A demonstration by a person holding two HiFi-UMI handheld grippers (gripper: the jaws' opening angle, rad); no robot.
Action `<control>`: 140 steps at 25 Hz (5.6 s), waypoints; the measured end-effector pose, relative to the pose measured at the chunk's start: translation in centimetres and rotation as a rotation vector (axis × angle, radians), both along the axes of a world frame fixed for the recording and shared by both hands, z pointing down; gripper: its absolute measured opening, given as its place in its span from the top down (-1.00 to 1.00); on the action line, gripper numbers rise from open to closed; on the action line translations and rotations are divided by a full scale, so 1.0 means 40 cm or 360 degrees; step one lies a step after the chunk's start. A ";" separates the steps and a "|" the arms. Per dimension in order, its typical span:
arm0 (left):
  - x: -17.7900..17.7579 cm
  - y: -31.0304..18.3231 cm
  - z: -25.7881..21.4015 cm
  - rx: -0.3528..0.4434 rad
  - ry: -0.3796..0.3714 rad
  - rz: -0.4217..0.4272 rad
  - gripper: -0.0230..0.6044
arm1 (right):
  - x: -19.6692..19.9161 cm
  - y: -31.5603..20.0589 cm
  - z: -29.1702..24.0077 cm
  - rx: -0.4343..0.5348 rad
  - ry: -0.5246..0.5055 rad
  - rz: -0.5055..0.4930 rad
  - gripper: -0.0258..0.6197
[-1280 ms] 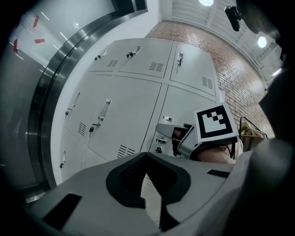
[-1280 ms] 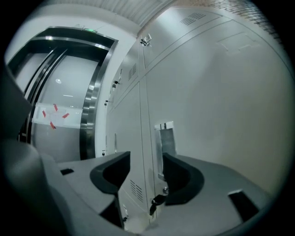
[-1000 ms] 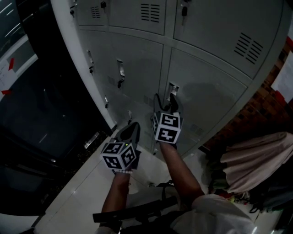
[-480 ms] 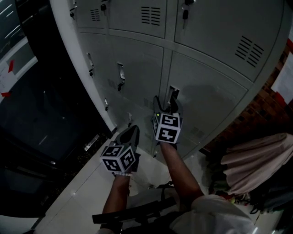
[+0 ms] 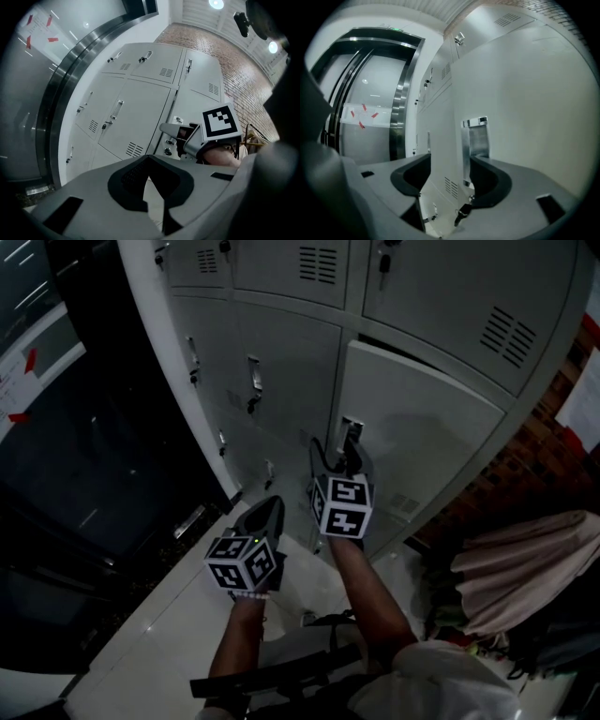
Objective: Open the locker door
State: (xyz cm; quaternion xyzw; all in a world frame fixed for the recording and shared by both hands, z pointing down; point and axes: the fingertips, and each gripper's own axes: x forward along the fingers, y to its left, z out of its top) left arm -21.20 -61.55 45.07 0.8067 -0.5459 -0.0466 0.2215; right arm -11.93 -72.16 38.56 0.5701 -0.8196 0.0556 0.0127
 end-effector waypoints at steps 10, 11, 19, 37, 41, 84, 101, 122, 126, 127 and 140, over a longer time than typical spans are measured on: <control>0.037 0.156 0.005 -0.0029 0.0001 0.0023 0.93 | -0.029 0.192 -0.007 0.0014 0.0004 -0.0140 0.11; 0.039 0.172 0.006 -0.0033 0.0003 0.0025 0.93 | -0.029 0.210 -0.008 0.0011 0.0005 -0.0147 0.11; 0.064 0.287 0.009 -0.0054 0.0017 0.0050 0.93 | -0.006 0.325 -0.012 0.0006 0.0010 -0.0197 0.17; 0.148 0.459 0.027 -0.0075 -0.0028 0.0105 0.93 | 0.091 0.473 -0.008 0.0024 0.0075 -0.0145 0.55; 0.158 0.486 0.018 -0.0064 -0.0024 0.0101 0.93 | 0.105 0.498 -0.010 0.0019 0.0072 -0.0161 0.55; 0.479 0.732 -0.027 0.0004 -0.0039 0.0461 0.93 | 0.503 0.790 -0.009 0.0009 0.0164 0.0191 0.47; 0.495 0.750 -0.018 -0.0011 -0.0054 0.0460 0.93 | 0.526 0.805 -0.013 0.0026 0.0201 0.0200 0.46; 0.424 0.962 -0.013 -0.0081 -0.0025 0.0366 0.93 | 0.454 1.079 0.013 -0.0097 0.0267 0.0036 0.91; 0.428 1.011 -0.027 -0.0069 -0.0041 0.0357 0.93 | 0.448 1.137 0.012 -0.0107 0.0212 -0.0014 0.91; 0.432 1.021 -0.032 -0.0064 -0.0043 0.0355 0.93 | 0.448 1.152 0.010 -0.0105 0.0198 -0.0029 0.91; 0.571 1.325 -0.032 -0.0079 -0.0060 0.0381 0.93 | 0.546 1.509 0.066 -0.0181 0.0125 -0.0136 0.91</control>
